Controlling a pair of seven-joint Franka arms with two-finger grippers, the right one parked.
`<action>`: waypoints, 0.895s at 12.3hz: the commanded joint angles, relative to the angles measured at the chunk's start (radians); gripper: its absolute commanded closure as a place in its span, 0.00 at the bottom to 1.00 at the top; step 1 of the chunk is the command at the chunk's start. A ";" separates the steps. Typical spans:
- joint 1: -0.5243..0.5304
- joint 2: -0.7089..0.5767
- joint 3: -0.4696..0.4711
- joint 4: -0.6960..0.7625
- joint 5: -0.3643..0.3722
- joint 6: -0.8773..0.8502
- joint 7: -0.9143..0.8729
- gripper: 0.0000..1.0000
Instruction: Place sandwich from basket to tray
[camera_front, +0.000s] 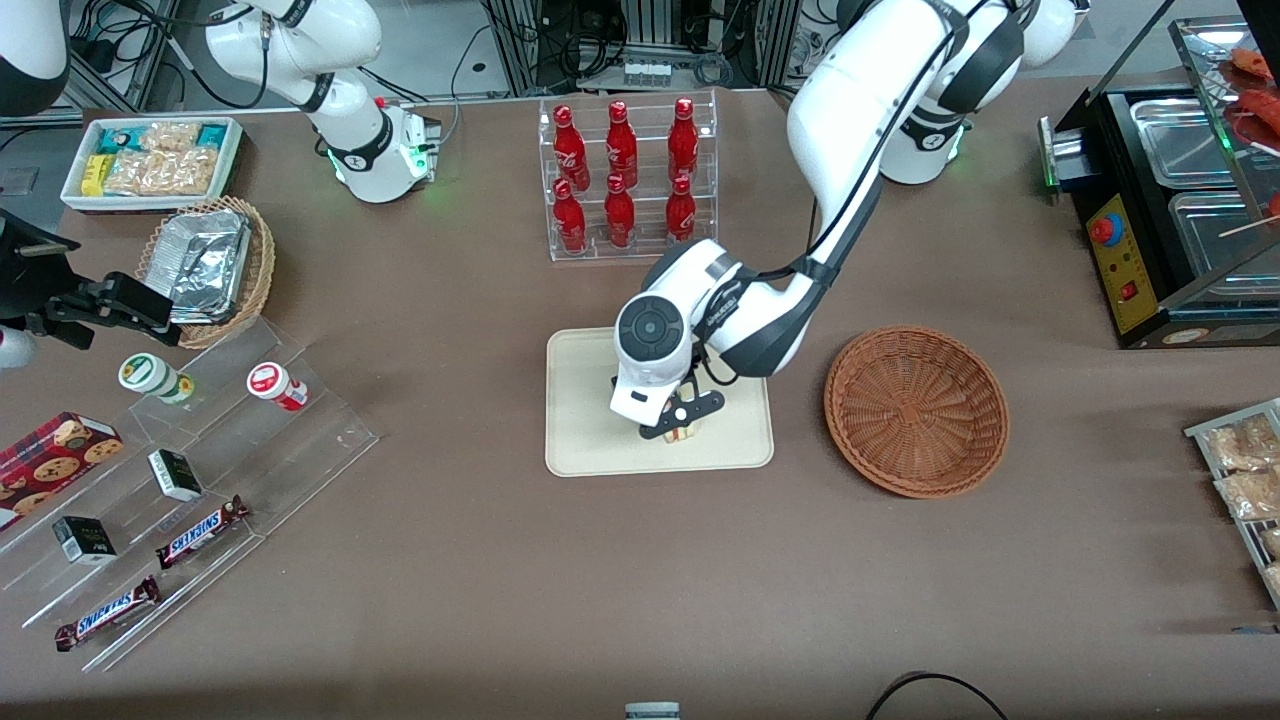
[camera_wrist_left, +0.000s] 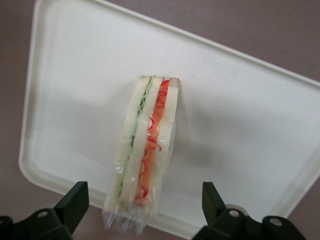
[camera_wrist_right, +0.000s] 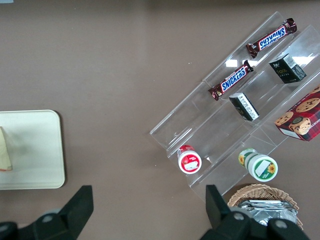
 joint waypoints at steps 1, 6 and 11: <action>0.018 -0.080 0.007 -0.001 0.008 -0.066 -0.014 0.00; 0.135 -0.176 0.018 -0.046 0.017 -0.196 0.021 0.00; 0.317 -0.351 0.018 -0.263 0.012 -0.232 0.388 0.00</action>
